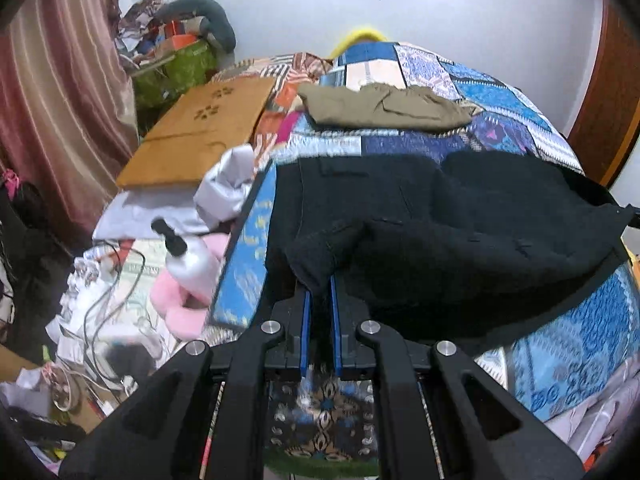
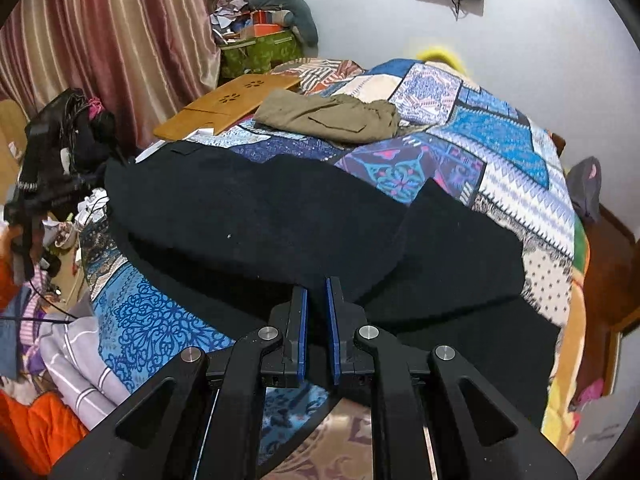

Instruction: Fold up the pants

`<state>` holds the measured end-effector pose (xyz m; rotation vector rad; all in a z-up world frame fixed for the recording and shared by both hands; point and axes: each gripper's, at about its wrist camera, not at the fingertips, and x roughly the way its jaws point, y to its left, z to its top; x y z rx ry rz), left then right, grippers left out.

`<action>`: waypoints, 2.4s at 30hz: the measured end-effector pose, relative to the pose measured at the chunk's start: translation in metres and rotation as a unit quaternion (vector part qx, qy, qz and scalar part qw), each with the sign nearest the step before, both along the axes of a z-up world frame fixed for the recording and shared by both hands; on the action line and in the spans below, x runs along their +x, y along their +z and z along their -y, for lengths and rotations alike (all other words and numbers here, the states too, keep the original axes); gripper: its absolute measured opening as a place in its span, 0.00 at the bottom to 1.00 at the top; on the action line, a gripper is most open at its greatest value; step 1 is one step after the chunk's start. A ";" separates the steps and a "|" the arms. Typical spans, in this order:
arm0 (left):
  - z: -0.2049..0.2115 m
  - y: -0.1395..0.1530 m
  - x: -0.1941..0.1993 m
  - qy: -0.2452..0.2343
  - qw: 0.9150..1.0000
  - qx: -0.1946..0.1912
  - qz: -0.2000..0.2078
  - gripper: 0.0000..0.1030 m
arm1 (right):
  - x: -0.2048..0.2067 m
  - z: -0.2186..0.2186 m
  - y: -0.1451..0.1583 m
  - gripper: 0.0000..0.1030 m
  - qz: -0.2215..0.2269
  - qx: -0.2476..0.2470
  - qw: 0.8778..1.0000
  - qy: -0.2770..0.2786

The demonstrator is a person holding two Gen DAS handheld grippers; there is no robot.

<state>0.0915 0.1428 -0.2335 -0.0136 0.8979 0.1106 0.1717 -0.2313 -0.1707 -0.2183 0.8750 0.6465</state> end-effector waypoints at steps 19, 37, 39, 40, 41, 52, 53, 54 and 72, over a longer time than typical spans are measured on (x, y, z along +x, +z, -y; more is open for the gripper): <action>-0.024 0.010 -0.004 0.056 0.998 0.014 -0.033 0.09 | -0.009 0.030 -0.010 0.34 -0.021 0.011 0.999 -0.038; 0.077 0.078 0.111 -0.047 0.998 0.007 0.037 0.54 | 0.075 0.045 0.019 0.50 0.002 0.021 0.994 -0.104; 0.090 0.076 0.125 -0.060 0.998 0.003 0.036 0.55 | 0.088 0.036 0.013 0.50 -0.004 0.013 0.994 -0.108; 0.095 0.075 0.132 -0.064 0.997 0.000 0.035 0.55 | 0.094 0.032 0.010 0.51 -0.004 0.009 0.994 -0.108; 0.101 0.072 0.141 -0.069 0.997 -0.006 0.032 0.56 | 0.100 0.027 0.007 0.52 -0.005 0.003 0.994 -0.106; 0.142 0.033 0.198 -0.101 0.994 -0.044 -0.008 0.56 | 0.156 -0.005 -0.044 0.58 -0.060 -0.053 0.992 -0.093; 0.145 0.029 0.200 -0.102 0.994 -0.045 -0.011 0.56 | 0.160 -0.006 -0.050 0.58 -0.068 -0.058 0.992 -0.091; 0.149 0.025 0.203 -0.104 0.993 -0.048 -0.015 0.56 | 0.161 -0.007 -0.055 0.58 -0.074 -0.061 0.991 -0.089; 0.189 0.024 0.207 -0.124 0.990 -0.060 -0.035 0.56 | 0.142 0.038 -0.024 0.13 -0.061 0.014 0.993 -0.103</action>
